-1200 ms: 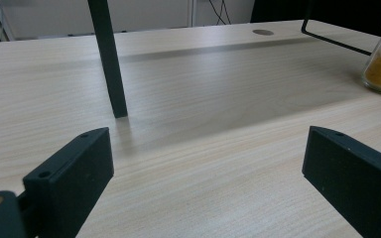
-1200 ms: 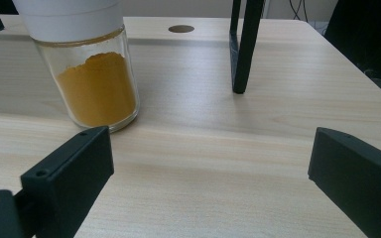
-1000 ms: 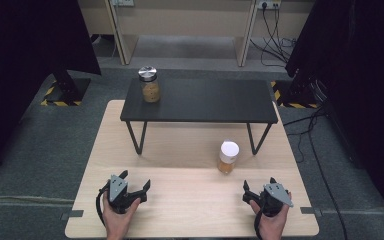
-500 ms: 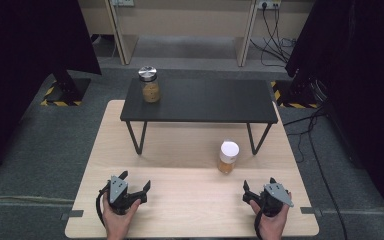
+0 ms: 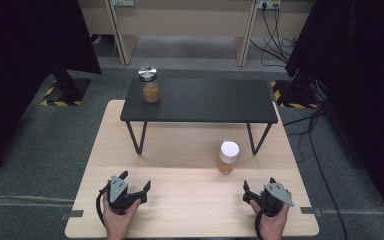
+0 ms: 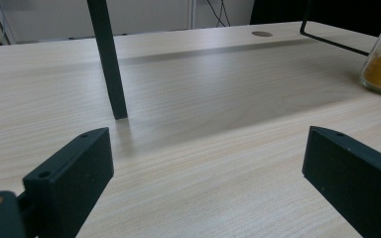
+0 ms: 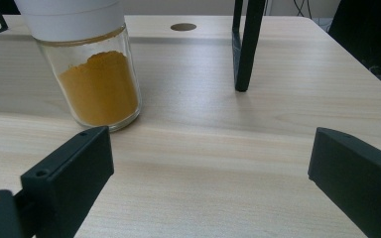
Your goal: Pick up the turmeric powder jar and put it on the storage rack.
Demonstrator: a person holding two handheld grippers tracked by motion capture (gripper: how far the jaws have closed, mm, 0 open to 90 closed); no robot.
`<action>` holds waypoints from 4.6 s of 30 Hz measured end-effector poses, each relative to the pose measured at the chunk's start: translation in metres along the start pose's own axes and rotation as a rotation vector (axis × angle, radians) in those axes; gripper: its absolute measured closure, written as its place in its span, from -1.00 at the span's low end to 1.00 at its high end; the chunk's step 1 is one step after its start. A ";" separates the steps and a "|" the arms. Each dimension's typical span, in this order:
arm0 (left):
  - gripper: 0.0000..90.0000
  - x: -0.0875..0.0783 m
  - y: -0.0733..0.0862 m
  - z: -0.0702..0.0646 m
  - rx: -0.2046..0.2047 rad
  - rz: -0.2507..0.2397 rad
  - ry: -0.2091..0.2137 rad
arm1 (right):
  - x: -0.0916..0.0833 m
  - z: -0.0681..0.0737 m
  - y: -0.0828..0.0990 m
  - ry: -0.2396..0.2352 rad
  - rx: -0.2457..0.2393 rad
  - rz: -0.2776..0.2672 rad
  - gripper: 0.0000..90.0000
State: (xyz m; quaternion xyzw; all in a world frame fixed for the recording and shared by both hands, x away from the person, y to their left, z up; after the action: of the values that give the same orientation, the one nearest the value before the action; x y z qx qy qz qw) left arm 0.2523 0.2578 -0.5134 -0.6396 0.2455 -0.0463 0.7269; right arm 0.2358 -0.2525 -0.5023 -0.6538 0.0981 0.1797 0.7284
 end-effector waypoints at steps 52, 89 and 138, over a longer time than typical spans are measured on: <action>-0.90 -0.001 0.000 -0.002 0.007 -0.001 -0.008 | 0.000 -0.013 0.001 -0.080 0.054 -0.005 -0.91; -0.90 0.001 -0.001 -0.004 0.036 0.001 0.009 | 0.042 0.013 -0.013 -0.247 -0.012 0.024 -0.91; -0.90 0.001 0.000 -0.004 0.032 -0.006 0.017 | 0.098 0.039 -0.039 -0.221 0.007 0.098 -0.40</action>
State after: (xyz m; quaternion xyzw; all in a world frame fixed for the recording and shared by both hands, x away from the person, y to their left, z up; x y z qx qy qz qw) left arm 0.2517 0.2537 -0.5136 -0.6283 0.2490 -0.0579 0.7347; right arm 0.3373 -0.2043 -0.4987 -0.6220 0.0495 0.2859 0.7273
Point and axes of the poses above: each handheld gripper's, and its own axes: x roughly forward along the jaws, y roughly out of its underside, z roughly to its left, the point moved 5 cm from there along x, roughly forward along the jaws, and after that the axes turned 6 degrees about x, right-handed, at the moved point
